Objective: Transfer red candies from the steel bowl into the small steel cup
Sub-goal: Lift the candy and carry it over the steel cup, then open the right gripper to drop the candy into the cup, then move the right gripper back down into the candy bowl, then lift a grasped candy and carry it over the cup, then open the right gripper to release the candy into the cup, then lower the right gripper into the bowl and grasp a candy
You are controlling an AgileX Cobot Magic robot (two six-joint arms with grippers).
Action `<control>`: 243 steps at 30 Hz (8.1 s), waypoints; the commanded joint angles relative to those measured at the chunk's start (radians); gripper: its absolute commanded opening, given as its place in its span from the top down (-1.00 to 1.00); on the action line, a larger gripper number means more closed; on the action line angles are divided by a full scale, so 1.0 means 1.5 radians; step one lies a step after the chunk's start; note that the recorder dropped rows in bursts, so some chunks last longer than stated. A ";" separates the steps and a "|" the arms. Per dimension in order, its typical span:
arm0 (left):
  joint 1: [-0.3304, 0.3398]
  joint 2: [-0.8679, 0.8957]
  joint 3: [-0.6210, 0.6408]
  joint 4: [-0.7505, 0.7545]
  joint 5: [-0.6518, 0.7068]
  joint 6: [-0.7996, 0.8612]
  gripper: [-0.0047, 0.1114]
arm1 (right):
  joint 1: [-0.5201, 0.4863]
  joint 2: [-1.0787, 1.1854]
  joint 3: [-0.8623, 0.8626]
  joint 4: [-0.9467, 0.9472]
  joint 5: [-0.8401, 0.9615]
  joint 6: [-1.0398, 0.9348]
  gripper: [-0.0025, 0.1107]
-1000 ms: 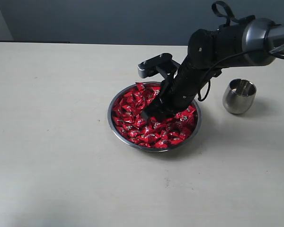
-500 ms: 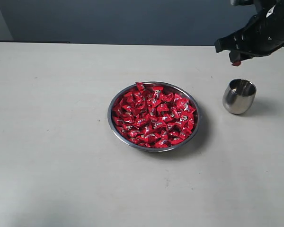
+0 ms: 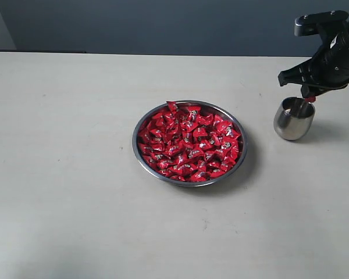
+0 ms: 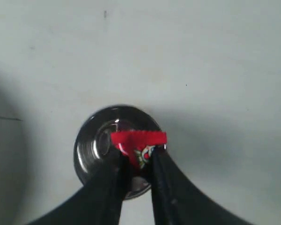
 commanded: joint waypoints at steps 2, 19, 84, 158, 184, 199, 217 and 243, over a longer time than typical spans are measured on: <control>-0.003 -0.003 -0.006 0.001 -0.006 -0.001 0.91 | -0.004 0.006 -0.003 0.011 -0.025 0.000 0.97; -0.003 -0.003 -0.006 0.001 -0.006 -0.001 0.91 | -0.004 0.027 -0.003 0.011 -0.022 -0.005 0.97; -0.003 -0.003 -0.006 0.001 -0.006 -0.001 0.91 | 0.209 0.193 -0.131 0.309 0.043 -0.175 0.33; -0.003 -0.003 -0.006 0.001 -0.006 -0.001 0.91 | -0.008 0.021 -0.128 -0.035 0.119 0.087 0.97; -0.003 -0.003 -0.006 0.001 -0.006 -0.001 0.91 | -0.024 0.028 -0.040 0.082 0.053 -0.006 0.58; -0.003 -0.003 -0.006 0.001 -0.006 -0.001 0.91 | 0.092 0.028 -0.040 0.385 0.039 -0.307 0.58; -0.003 -0.003 -0.006 0.001 -0.006 -0.001 0.91 | 0.173 0.216 -0.294 0.254 0.124 -0.234 0.42; -0.003 -0.003 -0.006 0.001 -0.006 -0.001 0.91 | 0.201 0.318 -0.351 0.140 0.167 -0.176 0.75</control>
